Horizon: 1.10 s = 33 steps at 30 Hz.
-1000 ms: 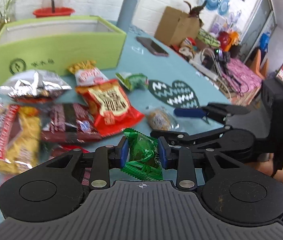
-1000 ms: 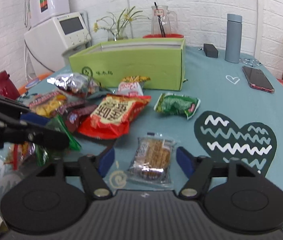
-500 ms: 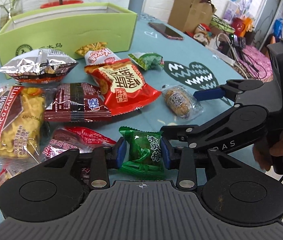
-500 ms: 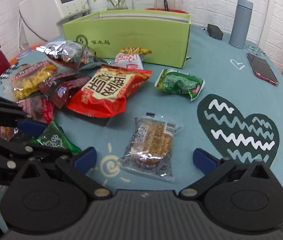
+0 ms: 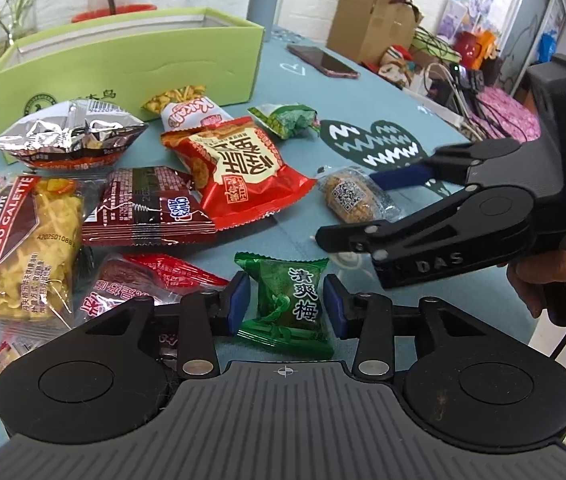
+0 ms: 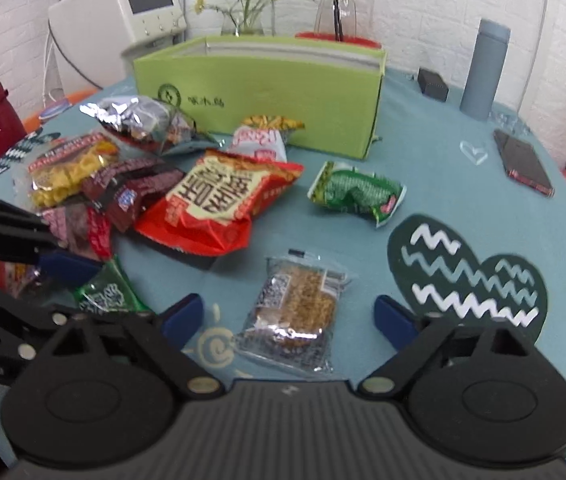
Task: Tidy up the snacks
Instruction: 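Lift the green candy with the left tool while the right tool grasps the clear cookie bar, then drop the green candy into the box with the left tool while the right tool carries the cookie bar there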
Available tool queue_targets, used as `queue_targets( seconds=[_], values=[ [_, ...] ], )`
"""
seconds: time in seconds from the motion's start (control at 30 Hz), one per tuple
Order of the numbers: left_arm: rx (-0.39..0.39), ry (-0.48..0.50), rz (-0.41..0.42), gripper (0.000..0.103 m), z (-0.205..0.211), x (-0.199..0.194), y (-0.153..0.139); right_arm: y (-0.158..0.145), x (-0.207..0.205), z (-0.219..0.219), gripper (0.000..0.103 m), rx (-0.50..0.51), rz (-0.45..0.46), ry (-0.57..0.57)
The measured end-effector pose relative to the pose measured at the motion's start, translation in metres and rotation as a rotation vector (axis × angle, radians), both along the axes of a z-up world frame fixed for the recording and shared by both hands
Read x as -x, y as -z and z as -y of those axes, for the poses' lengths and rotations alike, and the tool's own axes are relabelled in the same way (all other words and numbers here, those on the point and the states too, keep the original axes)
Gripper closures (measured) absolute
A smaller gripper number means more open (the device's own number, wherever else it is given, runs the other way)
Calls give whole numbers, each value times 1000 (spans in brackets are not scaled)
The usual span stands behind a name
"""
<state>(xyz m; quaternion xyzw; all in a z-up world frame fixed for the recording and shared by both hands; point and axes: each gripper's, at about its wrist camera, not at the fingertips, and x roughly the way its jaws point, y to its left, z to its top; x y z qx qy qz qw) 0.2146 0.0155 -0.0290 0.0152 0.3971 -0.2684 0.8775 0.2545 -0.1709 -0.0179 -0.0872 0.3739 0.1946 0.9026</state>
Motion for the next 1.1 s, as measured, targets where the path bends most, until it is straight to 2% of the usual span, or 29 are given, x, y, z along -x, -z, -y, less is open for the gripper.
queue_targets(
  seconds=[0.03, 0.07, 0.1, 0.13, 0.3, 0.47, 0.63, 0.7, 0.77, 0.9, 1.1],
  values=[
    [-11, -1, 7, 92, 1, 1, 0, -1, 1, 0, 44, 3, 9, -1],
    [-17, -5, 10, 98, 1, 1, 0, -3, 1, -1, 52, 0, 13, -3],
    [-9, -11, -2, 99, 1, 0, -1, -4, 2, 1, 63, -21, 9, -4],
    [13, -15, -19, 100, -1, -2, -3, -5, 3, 2, 64, -44, 2, -15],
    [127, 7, -16, 100, -15, -4, -26, -12, 12, 5, 65, -72, 9, -30],
    [215, -21, -19, 99, -38, -26, -59, -47, 13, 16, 65, -163, 94, -53],
    [199, -142, 83, 99, -61, -76, -105, -88, -32, 6, 64, -171, 222, -102],
    [172, -180, 130, 98, -65, -103, -120, -99, -62, 0, 64, -187, 244, -117],
    [152, -215, 143, 98, -67, -134, -129, -106, -96, -9, 64, -198, 256, -122],
    [109, -242, 119, 98, -61, -201, -122, -103, -162, -28, 63, -200, 231, -118],
    [20, -286, 9, 97, -53, -269, -69, -67, -226, -47, 60, -168, 148, -118]
  ],
)
